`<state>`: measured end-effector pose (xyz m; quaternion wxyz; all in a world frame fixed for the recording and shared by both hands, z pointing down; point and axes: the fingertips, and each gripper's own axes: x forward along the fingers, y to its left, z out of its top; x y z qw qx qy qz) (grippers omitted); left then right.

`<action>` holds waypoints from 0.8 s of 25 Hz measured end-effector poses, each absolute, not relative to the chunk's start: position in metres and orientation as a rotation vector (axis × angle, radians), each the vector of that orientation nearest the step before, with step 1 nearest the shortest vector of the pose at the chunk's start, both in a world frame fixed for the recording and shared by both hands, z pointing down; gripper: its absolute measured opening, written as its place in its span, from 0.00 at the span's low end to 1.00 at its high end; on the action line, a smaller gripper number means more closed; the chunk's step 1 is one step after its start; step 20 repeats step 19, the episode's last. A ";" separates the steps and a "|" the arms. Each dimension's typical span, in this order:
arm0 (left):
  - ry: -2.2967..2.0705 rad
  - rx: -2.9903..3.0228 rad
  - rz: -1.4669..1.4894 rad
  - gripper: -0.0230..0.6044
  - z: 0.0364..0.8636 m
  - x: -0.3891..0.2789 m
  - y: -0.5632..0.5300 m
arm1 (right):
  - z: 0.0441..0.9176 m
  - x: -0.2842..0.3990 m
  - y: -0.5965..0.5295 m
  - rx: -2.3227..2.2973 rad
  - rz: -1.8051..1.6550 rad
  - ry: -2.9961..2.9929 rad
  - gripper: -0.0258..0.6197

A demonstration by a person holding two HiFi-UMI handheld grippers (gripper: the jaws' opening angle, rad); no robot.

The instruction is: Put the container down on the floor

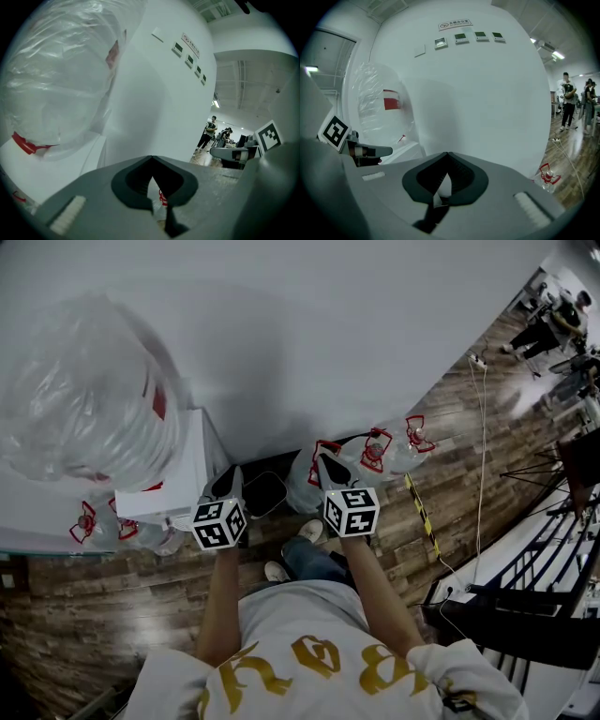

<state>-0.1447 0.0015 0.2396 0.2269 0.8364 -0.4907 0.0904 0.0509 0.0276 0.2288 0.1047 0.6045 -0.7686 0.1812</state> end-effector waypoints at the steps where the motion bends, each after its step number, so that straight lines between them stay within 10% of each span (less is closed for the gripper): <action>1: -1.353 2.303 0.248 0.04 0.240 -0.146 0.002 | 0.230 0.051 0.028 1.781 0.539 -2.264 0.08; 20: -1.366 2.304 0.273 0.04 0.240 -0.148 0.008 | 0.241 0.050 0.032 1.756 0.578 -2.263 0.08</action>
